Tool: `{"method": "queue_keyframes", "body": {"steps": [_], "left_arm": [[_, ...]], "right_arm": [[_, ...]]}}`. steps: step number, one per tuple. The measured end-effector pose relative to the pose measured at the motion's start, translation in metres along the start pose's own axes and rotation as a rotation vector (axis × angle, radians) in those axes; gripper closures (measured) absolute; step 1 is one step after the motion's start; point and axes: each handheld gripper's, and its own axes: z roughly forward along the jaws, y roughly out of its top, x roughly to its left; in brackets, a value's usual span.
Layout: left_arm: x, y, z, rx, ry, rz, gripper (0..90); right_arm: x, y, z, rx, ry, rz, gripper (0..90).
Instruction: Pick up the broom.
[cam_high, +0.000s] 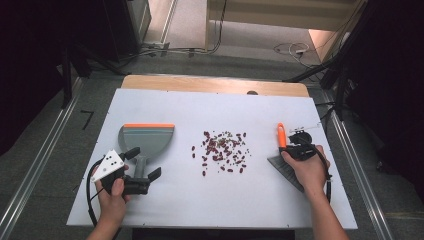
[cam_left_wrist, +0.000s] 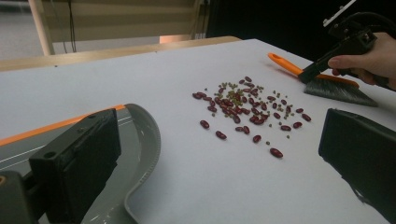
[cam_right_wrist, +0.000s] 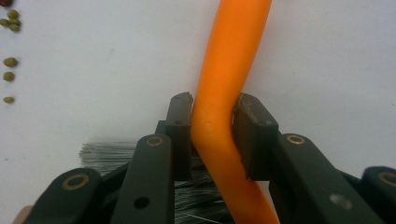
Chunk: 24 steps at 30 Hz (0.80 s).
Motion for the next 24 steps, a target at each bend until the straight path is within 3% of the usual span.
{"method": "queue_keyframes", "body": {"steps": [5,6,7,9,15,20,24], "left_arm": [[-0.001,0.002,0.003,-0.004,-0.005,0.005,0.0],[-0.001,0.002,0.003,-0.004,-0.005,0.005,0.0],[-0.002,0.002,0.003,-0.007,-0.005,0.005,0.0],[-0.003,0.003,0.002,-0.01,-0.006,0.007,0.0],[-0.004,0.005,0.002,-0.018,-0.003,0.008,0.0],[-0.007,0.006,0.003,-0.021,-0.003,0.015,0.0],[-0.009,0.007,0.005,-0.023,-0.008,0.016,0.0]], "right_arm": [[-0.004,-0.008,-0.011,-0.131,0.029,-0.002,67.2],[-0.004,-0.008,-0.011,-0.131,0.029,-0.002,67.2],[-0.006,-0.012,-0.018,-0.201,0.033,0.005,67.3],[-0.01,-0.015,-0.024,-0.262,0.062,0.01,67.6],[-0.017,-0.025,-0.043,-0.444,0.058,0.039,68.1],[-0.015,-0.029,-0.056,-0.546,0.053,0.029,68.4],[-0.012,-0.028,-0.065,-0.608,0.095,0.033,68.5]]}}
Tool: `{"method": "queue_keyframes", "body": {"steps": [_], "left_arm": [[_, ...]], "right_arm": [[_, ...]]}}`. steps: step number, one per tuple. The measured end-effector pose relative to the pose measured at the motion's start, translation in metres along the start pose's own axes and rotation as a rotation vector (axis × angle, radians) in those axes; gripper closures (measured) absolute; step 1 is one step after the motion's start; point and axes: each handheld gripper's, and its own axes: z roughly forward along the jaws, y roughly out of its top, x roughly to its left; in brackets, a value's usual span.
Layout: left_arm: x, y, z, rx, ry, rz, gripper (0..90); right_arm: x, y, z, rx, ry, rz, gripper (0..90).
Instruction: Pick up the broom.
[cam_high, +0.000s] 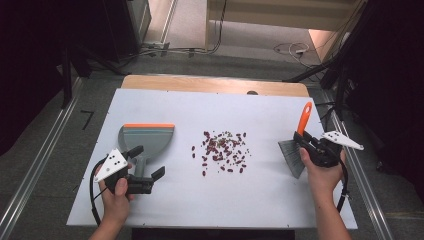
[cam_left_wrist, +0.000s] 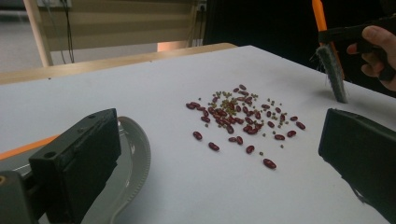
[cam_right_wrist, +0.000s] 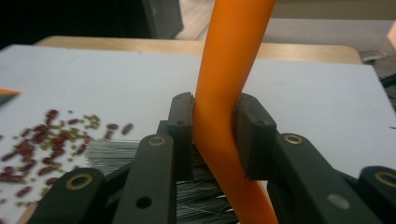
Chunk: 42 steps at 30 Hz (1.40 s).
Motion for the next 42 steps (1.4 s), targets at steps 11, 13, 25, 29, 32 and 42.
{"method": "queue_keyframes", "body": {"steps": [11,13,25,29,32,42], "left_arm": [[-0.007,0.004,0.004,-0.012,-0.014,0.017,0.0],[-0.007,0.005,0.004,-0.014,-0.013,0.017,0.0],[-0.028,0.014,0.015,-0.028,-0.061,0.049,0.0],[-0.034,0.016,0.019,-0.028,-0.075,0.059,0.0],[-0.038,0.017,0.022,-0.027,-0.087,0.061,0.0],[-0.053,0.02,0.034,-0.016,-0.135,0.07,0.3]], "right_arm": [[0.025,0.018,-0.017,-0.108,0.047,-0.009,68.7],[0.031,0.02,-0.019,-0.122,0.054,-0.02,68.7],[0.075,0.03,-0.021,-0.165,0.163,-0.063,68.7],[0.091,0.03,-0.019,-0.162,0.203,-0.083,68.6],[0.103,0.029,-0.017,-0.157,0.231,-0.092,68.7],[0.131,0.025,-0.013,-0.159,0.293,-0.113,68.6]]}}
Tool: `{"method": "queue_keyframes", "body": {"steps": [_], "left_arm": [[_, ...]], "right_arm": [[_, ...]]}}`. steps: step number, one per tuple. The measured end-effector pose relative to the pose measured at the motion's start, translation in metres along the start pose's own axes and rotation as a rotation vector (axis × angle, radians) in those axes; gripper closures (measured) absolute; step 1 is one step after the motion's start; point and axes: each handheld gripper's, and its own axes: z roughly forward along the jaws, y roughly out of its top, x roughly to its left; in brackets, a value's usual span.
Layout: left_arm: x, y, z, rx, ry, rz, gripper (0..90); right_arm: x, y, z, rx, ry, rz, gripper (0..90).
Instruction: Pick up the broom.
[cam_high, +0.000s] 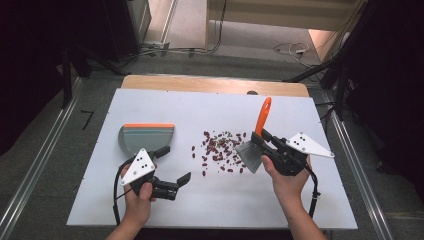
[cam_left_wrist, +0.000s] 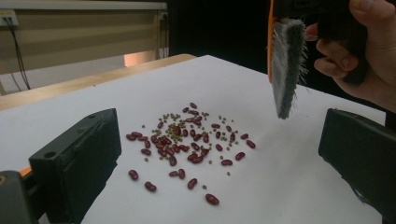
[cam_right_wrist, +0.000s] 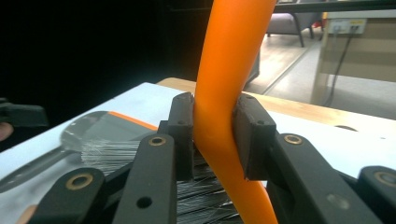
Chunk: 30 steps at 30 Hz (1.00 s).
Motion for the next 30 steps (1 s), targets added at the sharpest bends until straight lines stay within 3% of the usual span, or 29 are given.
{"method": "queue_keyframes", "body": {"steps": [7,14,23,27,30], "left_arm": [[-0.009,0.001,0.006,0.01,-0.031,-0.008,2.7],[-0.027,0.001,0.02,0.039,-0.086,-0.026,6.0],[-0.041,0.001,0.03,0.077,-0.088,-0.047,22.7],[-0.05,-0.001,0.039,0.113,-0.108,-0.056,29.4],[-0.054,-0.003,0.043,0.137,-0.097,-0.065,36.5]], "right_arm": [[0.02,-0.002,0.007,-0.002,0.046,-0.001,68.7],[0.043,-0.005,0.013,-0.003,0.09,-0.025,68.6],[0.069,-0.011,0.022,0.006,0.13,-0.037,68.6],[0.08,-0.014,0.026,0.007,0.147,-0.049,68.7],[0.086,-0.016,0.028,0.005,0.16,-0.048,68.6]]}}
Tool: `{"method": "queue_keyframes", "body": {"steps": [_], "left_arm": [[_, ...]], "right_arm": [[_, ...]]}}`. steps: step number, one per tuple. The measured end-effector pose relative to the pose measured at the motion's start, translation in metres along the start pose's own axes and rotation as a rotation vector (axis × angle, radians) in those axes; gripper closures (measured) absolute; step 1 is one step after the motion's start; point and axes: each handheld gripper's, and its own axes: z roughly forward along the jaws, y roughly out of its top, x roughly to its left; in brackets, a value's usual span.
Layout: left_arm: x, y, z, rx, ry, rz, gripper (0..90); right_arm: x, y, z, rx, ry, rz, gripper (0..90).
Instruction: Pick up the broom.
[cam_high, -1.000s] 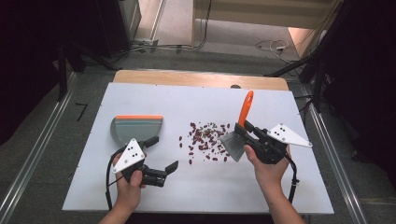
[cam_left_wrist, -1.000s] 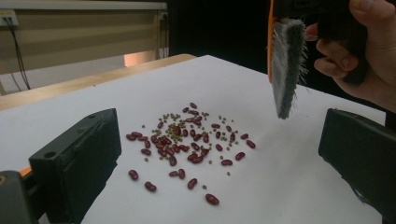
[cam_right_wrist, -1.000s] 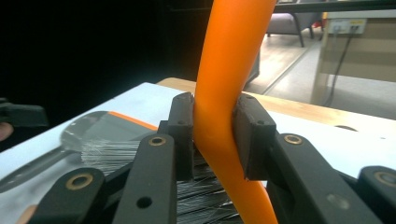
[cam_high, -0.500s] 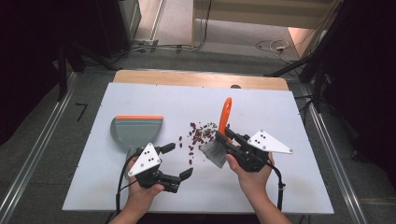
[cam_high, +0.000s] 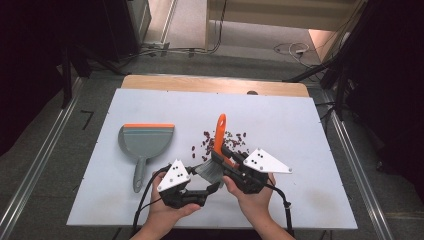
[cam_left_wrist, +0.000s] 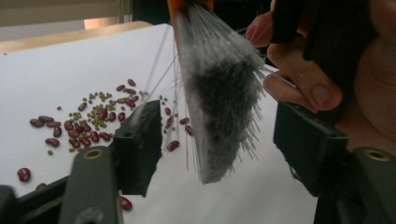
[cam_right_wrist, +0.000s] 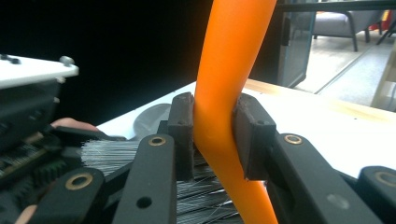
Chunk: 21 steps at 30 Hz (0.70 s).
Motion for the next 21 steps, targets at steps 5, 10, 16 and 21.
{"method": "queue_keyframes", "body": {"steps": [5,10,16,21], "left_arm": [[-0.001,-0.002,0.004,0.015,0.03,-0.017,50.4],[0.0,-0.003,0.005,0.018,0.049,-0.036,62.8],[0.004,-0.004,0.005,0.032,0.04,-0.038,80.1],[0.009,-0.003,0.002,0.041,0.027,-0.037,85.2]], "right_arm": [[0.007,-0.001,0.002,-0.001,0.001,0.004,68.6],[0.01,-0.003,0.003,-0.006,0.011,0.019,68.6],[0.014,-0.004,0.004,-0.007,0.007,0.007,68.5],[0.012,-0.004,0.006,-0.004,0.029,0.011,67.5]]}}
